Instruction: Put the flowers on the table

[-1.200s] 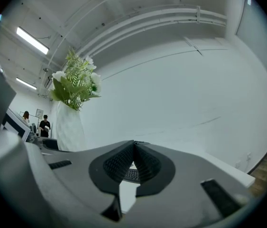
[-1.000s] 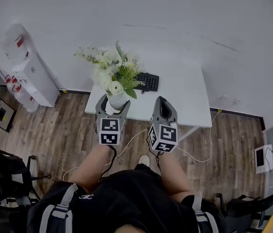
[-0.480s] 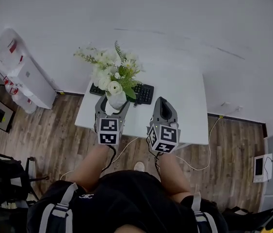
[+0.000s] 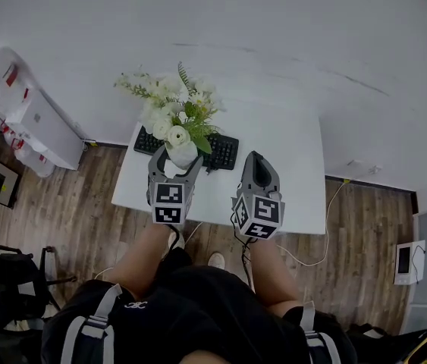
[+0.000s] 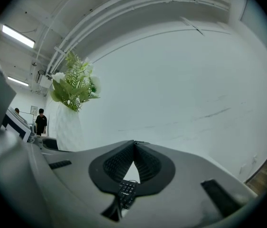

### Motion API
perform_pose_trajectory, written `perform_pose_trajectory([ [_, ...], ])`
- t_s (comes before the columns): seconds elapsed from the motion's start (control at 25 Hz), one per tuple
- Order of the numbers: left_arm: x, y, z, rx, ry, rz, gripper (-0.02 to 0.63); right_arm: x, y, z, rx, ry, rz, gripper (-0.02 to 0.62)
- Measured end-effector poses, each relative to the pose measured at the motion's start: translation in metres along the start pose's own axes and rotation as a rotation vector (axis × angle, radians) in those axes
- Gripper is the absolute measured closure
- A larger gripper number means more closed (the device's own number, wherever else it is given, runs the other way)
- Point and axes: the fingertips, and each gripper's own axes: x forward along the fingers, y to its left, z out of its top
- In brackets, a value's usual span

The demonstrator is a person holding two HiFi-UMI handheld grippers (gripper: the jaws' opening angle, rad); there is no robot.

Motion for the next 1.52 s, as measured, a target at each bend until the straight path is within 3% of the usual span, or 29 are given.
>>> perform_pose_trajectory([
  [0.32, 0.062, 0.025, 0.003, 0.032, -0.038, -0.125, 0.225, 0.032, -0.006, -0.013, -0.010, 0.001, -0.138, 0.592],
  [0.56, 0.167, 0.039, 0.009, 0.060, -0.003, -0.243, 0.227, 0.093, -0.037, -0.012, -0.006, 0.025, -0.264, 0.592],
  [1.08, 0.207, 0.027, 0.002, 0.073, -0.109, -0.421, 0.226, 0.012, -0.030, -0.042, -0.048, 0.031, -0.509, 0.592],
  [1.28, 0.297, 0.008, -0.003, 0.084, -0.108, -0.476, 0.225, 0.039, -0.068, -0.063, -0.042, 0.105, -0.573, 0.592],
  [1.52, 0.351, -0.012, -0.033, 0.118, -0.084, -0.544, 0.225, 0.037, -0.083, -0.084, -0.013, 0.144, -0.648, 0.592],
])
